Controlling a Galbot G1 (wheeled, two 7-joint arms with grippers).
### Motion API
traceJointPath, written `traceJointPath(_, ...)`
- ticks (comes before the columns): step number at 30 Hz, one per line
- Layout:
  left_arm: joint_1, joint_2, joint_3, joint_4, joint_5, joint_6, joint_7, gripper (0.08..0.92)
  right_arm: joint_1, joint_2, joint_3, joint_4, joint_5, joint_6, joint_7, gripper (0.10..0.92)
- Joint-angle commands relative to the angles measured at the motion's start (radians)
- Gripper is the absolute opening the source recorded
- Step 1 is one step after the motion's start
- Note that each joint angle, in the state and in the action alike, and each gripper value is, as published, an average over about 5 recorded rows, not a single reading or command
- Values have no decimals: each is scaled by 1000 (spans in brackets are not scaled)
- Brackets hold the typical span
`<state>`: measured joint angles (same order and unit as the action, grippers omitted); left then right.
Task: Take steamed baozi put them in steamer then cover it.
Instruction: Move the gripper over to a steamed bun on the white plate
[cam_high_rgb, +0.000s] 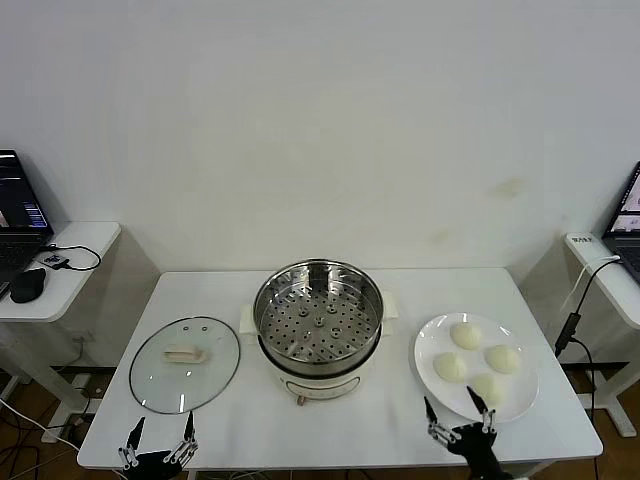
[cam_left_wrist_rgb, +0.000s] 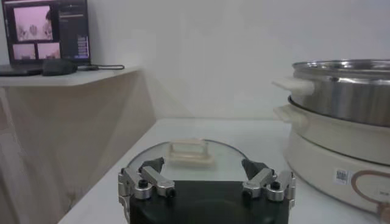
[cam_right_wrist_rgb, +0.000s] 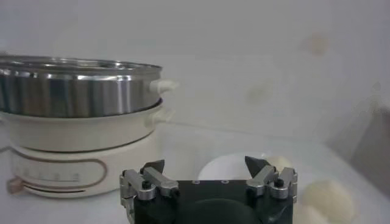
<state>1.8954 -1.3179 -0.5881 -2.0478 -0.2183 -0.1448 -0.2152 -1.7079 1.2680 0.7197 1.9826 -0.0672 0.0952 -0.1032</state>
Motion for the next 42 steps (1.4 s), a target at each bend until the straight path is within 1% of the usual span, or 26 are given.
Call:
traceJointPath(1, 10, 0, 0, -7, 33, -16, 4, 823, 45, -56, 69, 3, -187, 1, 26, 823)
traceJointPath(4, 9, 5, 1, -5, 54, -25, 7, 823, 95, -133, 108, -26, -283, -23, 32, 823)
traceJointPath(6, 6, 7, 1, -5, 61, -26, 9, 823, 138, -201, 134, -49, -352, -43, 11, 822)
traceJointPath(9, 3, 6, 2, -14, 67, -25, 11, 823, 209, -306, 154, -89, -435, -59, -93, 823)
traceJointPath(12, 5, 5, 3, -28, 73, -25, 13, 823, 285, -398, 148, -135, -475, -75, -212, 823)
traceJointPath(18, 11, 1, -6, -38, 86, -27, 10, 823, 481, -600, 3, -245, -451, -116, -446, 823)
traceJointPath(21, 11, -4, -9, -37, 108, -39, 9, 823, 616, -681, -138, -348, -438, -91, -557, 823)
traceJointPath(24, 11, -8, -12, -33, 133, -54, 9, 823, 772, -724, -288, -461, -423, -63, -648, 823)
traceJointPath(26, 12, -9, -13, -32, 138, -57, 8, 823, 870, -740, -382, -510, -395, -68, -704, 823)
traceJointPath(31, 7, -13, -19, -36, 150, -57, 3, 823, 1069, -789, -616, -558, -309, -103, -843, 823)
traceJointPath(35, 4, -18, -27, -44, 166, -58, -5, 823, 1236, -807, -815, -601, -280, -97, -916, 823)
traceJointPath(39, 6, -22, -29, -49, 171, -59, -8, 823, 1372, -786, -980, -646, -241, -91, -925, 823)
traceJointPath(42, 9, -25, -29, -53, 172, -59, -10, 823, 1412, -764, -1053, -661, -239, -90, -932, 823)
